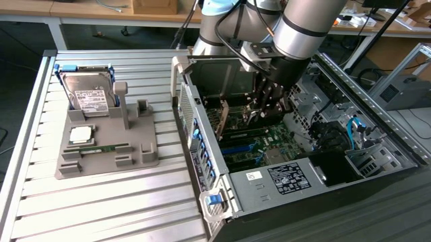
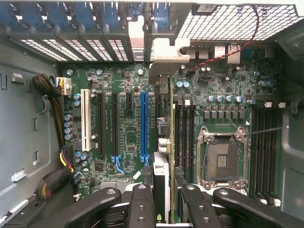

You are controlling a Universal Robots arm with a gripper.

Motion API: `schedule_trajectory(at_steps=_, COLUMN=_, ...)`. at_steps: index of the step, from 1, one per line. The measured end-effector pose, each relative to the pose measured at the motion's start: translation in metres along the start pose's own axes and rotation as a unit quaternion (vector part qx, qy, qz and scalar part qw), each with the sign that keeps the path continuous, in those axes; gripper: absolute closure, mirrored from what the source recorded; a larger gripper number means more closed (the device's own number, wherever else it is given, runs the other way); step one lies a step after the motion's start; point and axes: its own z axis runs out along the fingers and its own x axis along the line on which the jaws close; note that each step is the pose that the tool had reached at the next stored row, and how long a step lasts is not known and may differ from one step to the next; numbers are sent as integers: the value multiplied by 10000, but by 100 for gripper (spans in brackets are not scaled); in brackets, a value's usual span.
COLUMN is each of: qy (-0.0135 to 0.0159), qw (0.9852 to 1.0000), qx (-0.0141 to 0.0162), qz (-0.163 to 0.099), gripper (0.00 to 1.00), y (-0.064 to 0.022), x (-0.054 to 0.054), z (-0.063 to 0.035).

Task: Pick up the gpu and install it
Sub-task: 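Insert the gpu into the slot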

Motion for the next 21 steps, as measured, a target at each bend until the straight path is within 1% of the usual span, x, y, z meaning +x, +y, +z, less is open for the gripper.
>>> schedule_trajectory(at_steps=5, qy=0, qw=10000, qx=0, qz=0, gripper=73, y=0, x=8, z=22)
schedule_trajectory(at_steps=21, qy=0, qw=10000, qx=0, qz=0, gripper=73, y=-1, x=22, z=48)
